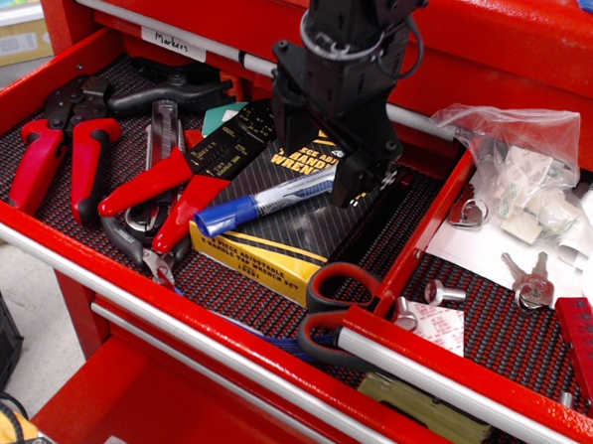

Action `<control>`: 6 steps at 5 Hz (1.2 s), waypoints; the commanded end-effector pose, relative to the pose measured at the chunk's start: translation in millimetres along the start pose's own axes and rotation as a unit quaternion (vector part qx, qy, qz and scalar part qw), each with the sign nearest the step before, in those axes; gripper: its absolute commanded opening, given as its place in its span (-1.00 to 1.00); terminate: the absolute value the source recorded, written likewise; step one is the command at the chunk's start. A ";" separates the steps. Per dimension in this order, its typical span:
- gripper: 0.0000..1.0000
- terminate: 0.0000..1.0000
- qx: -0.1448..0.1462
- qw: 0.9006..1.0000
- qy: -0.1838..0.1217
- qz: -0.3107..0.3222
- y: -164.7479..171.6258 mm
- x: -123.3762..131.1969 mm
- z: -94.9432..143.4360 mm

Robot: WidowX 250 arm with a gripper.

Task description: Pick up blue pen and put into drawer

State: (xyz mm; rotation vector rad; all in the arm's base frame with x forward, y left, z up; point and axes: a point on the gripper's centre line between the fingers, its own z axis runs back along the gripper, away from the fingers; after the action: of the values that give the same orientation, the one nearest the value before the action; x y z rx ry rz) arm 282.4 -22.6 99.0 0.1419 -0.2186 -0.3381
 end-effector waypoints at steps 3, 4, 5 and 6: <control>1.00 -1.00 -0.029 0.999 -0.043 -0.011 18.0 -6.3 -39.5; -1.00 -1.00 -0.054 0.998 -0.040 0.008 13.3 -6.8 -47.8; -1.00 -1.00 -0.057 0.998 -0.021 0.013 9.4 -6.4 -35.5; -1.00 -1.00 -0.054 0.999 -0.002 0.009 4.8 -6.3 -15.9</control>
State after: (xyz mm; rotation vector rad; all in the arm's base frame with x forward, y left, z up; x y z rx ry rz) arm 266.3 -13.4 70.8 0.0358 -0.1265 -0.3519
